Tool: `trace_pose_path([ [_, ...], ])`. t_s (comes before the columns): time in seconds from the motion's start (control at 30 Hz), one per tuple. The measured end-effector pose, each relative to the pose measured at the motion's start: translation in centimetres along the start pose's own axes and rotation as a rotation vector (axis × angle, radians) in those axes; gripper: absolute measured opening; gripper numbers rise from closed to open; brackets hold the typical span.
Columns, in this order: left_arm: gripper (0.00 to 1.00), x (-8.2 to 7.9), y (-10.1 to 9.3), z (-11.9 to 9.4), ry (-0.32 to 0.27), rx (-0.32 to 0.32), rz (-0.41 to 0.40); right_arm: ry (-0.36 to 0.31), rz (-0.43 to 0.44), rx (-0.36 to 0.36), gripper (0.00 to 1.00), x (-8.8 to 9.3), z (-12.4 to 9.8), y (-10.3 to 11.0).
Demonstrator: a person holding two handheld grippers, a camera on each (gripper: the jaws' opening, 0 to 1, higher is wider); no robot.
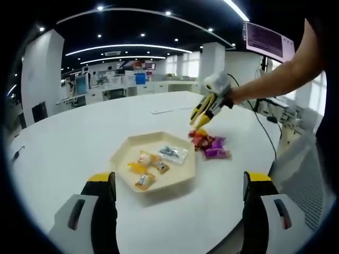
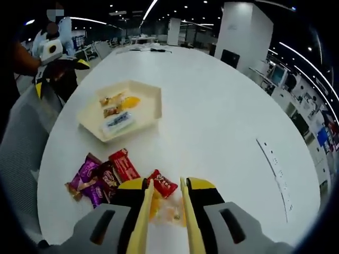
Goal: Place the target food into the container with the food tongs after gripping and lifting it, then release it inside without dropping or visibly crushing the food.
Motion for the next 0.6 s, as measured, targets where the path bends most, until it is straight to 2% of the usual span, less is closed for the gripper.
trace_pose_path([
  [0.27, 0.96, 0.0, 0.1, 0.0, 0.002, -0.004, -0.008, 0.022, -0.003, -0.002, 0.29, 0.4, 0.9, 0.1],
  [0.3, 0.96, 0.0, 0.1, 0.0, 0.003, -0.002, -0.007, 0.013, 0.053, -0.003, 0.29, 0.0, 1.1, 0.3],
  [0.33, 0.96, 0.1, 0.1, 0.0, 0.005, -0.002, -0.006, 0.008, 0.074, -0.009, 0.29, -0.1, 1.1, 0.4],
  [0.37, 0.96, 0.1, 0.1, 0.1, 0.008, -0.002, -0.005, -0.030, 0.113, -0.029, 0.29, -0.8, 1.2, 0.5],
  [0.4, 0.96, 0.1, 0.1, 0.1, 0.008, -0.001, -0.006, -0.053, 0.117, -0.038, 0.29, -1.3, 1.2, 0.6],
  [0.47, 0.96, 0.1, 0.1, 0.1, 0.008, 0.000, -0.007, -0.040, 0.078, -0.019, 0.29, -1.5, 1.1, 0.3],
  [0.53, 0.96, 0.2, 0.0, 0.1, 0.011, 0.001, -0.006, -0.030, 0.058, -0.030, 0.28, -1.5, 1.2, 0.4],
  [0.6, 0.96, 0.2, 0.0, 0.1, 0.011, 0.003, -0.005, 0.008, 0.001, -0.034, 0.29, -0.9, 1.5, 0.4],
])
Point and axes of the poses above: the point that each gripper's makers call its tool centre point, and the gripper's own axes: z roughly forward along the fingers, y roughly to its left, x roughly out of its underside, the point moved 4 cm from there along -z, roughly backward along the fingers, and after that the axes turned 3 degrees about x, right-handed, at the moved point
